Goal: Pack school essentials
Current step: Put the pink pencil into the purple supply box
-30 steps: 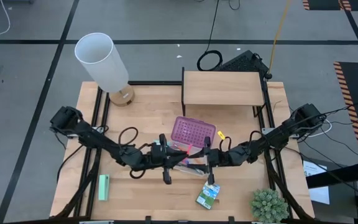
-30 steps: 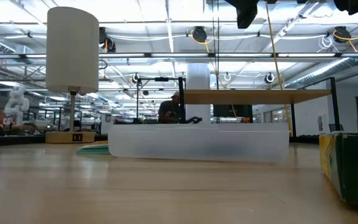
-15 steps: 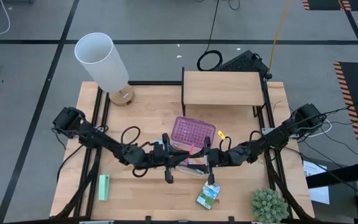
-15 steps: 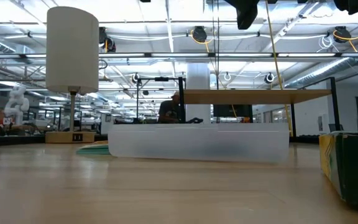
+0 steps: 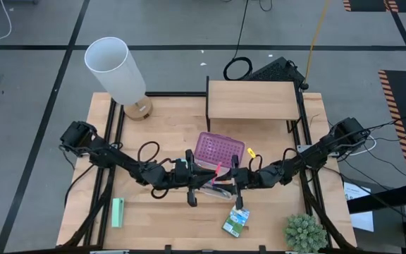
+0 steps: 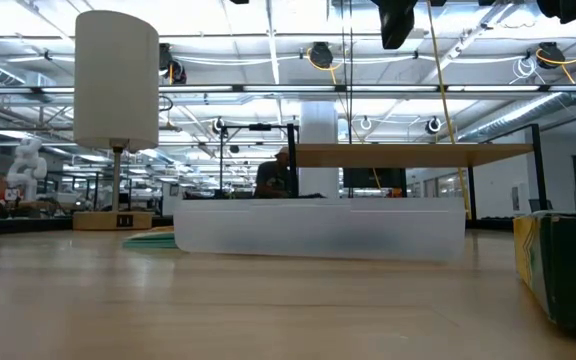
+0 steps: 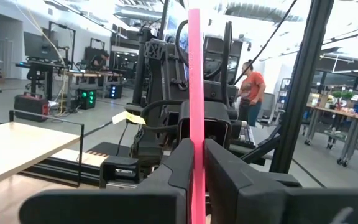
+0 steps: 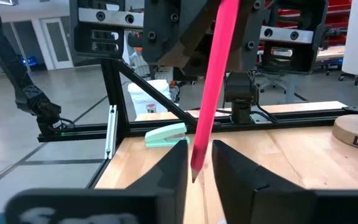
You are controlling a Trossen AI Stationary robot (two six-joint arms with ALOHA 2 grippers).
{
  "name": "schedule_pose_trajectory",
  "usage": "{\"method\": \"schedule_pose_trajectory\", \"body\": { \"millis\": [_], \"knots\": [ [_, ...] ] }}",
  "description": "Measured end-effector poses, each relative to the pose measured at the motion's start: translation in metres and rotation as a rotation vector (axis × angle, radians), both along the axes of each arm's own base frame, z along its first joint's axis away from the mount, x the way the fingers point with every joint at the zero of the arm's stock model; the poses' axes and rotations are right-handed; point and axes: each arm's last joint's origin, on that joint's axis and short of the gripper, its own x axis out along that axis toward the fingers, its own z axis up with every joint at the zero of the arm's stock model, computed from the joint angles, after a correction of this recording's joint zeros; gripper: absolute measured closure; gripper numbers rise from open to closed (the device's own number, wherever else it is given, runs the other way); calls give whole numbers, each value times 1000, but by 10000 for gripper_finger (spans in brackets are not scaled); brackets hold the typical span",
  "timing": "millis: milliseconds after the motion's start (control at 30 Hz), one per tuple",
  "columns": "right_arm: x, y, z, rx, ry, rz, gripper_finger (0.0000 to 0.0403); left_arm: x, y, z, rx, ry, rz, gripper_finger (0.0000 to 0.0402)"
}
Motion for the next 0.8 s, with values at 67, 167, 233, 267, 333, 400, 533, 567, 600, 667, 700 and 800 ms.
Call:
{"method": "schedule_pose_trajectory", "body": {
  "millis": [67, 167, 233, 267, 333, 400, 533, 567, 600, 667, 700, 800],
  "knots": [
    [0, 0, 0, 0, 0, 0, 358, 0, 0, 0, 0, 0, 0, 366],
    [0, 0, 0, 1, 0, -1, 382, 0, 0, 0, 0, 0, -1, 366],
    [0, 0, 0, 1, 0, -1, 393, 0, 0, 0, 0, 0, -1, 366],
    [0, 0, 0, 1, 0, -1, 396, 0, 0, 0, 0, 0, -1, 366],
    [0, 0, 0, 1, 0, -1, 398, 0, 0, 0, -1, 0, -1, 366],
    [0, 0, 0, 1, 0, -1, 394, 0, 0, 0, 0, 0, -1, 366],
    [0, 0, 0, 1, -1, -1, 369, 0, 0, 0, -1, 0, -1, 366],
    [0, 0, 1, 3, -6, -1, 360, 0, 0, 0, -1, 0, -1, 366],
    [0, 0, 1, 7, -13, -1, 351, 0, 0, 0, -1, 1, -1, 366],
    [0, 0, 3, 14, -28, -1, 332, 0, 0, 0, -2, 1, -2, 366],
    [0, 0, 4, 18, -35, -2, 322, 0, 0, 0, -3, 1, -2, 366],
    [0, 0, 5, 22, -43, -2, 293, 1, -1, -3, -1, 3, -1, 366]
  ]
}}
